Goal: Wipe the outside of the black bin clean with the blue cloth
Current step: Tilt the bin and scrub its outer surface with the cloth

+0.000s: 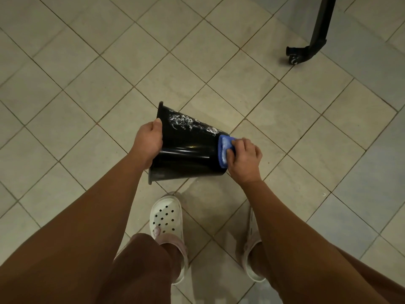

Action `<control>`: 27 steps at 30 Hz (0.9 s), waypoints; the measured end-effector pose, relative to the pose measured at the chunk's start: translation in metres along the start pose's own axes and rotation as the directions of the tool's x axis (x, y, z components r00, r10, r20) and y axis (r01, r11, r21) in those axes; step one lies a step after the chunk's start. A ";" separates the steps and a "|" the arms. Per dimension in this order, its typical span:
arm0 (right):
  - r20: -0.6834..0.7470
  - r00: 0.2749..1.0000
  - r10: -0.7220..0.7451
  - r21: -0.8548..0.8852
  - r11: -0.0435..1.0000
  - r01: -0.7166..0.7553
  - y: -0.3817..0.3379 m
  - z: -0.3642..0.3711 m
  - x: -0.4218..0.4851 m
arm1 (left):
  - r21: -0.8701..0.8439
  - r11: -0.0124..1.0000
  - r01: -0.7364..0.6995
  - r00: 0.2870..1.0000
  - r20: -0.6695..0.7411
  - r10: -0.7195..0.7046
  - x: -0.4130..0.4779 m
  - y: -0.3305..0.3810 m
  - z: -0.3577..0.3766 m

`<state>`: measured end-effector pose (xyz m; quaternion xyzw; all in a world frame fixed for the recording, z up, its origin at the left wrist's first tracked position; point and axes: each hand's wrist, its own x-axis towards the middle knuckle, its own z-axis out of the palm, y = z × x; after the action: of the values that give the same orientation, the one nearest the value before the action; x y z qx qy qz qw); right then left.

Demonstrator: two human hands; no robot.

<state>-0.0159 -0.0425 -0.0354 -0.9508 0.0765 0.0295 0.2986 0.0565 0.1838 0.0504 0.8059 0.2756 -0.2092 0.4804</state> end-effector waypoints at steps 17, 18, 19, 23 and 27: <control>-0.078 0.996 -0.041 0.217 0.974 0.057 -0.032 0.011 -0.017 | 0.035 0.997 -0.071 0.997 0.008 0.071 0.001 0.001 0.001; -0.084 0.995 -0.062 0.172 0.982 0.076 -0.035 0.014 -0.019 | 0.044 0.996 -0.076 0.997 0.016 0.076 0.001 0.001 0.001; -0.093 0.992 -0.087 0.138 0.985 0.099 -0.038 0.016 -0.017 | 0.048 0.996 -0.076 0.997 0.024 0.075 0.000 0.001 0.001; -0.095 0.993 -0.071 0.144 0.986 0.084 -0.031 0.018 -0.001 | 0.016 0.998 -0.069 0.997 0.022 0.068 0.001 -0.002 0.001; -0.141 0.989 0.037 0.153 0.988 -0.015 -0.020 0.019 -0.006 | 0.057 0.991 -0.120 0.993 0.006 0.120 0.001 0.002 0.003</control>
<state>-0.0184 -0.0145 -0.0394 -0.9241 0.1123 -0.0408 0.3631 0.0581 0.1810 0.0495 0.8342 0.2199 -0.1890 0.4691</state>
